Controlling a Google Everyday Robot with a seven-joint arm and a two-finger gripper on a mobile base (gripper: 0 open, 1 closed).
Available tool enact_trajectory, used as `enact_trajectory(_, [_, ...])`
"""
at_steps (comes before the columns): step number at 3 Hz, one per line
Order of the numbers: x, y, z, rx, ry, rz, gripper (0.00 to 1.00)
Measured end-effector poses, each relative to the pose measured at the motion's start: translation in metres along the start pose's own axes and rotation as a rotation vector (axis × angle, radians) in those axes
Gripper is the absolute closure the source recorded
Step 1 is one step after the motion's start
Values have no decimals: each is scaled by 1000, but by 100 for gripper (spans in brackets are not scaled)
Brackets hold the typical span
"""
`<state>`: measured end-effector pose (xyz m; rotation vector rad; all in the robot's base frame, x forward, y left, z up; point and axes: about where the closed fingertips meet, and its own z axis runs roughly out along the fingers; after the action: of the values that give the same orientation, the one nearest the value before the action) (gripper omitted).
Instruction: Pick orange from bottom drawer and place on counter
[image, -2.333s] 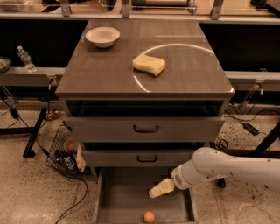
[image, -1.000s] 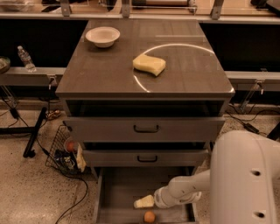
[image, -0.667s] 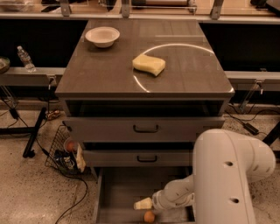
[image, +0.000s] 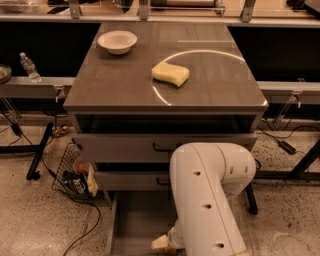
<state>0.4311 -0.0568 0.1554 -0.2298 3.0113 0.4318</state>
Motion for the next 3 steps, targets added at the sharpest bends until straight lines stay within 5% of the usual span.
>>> enact_trajectory(1, [13,7,19,49,34,-17,0])
enact_trajectory(3, [18,11,39,121,35,-4,47])
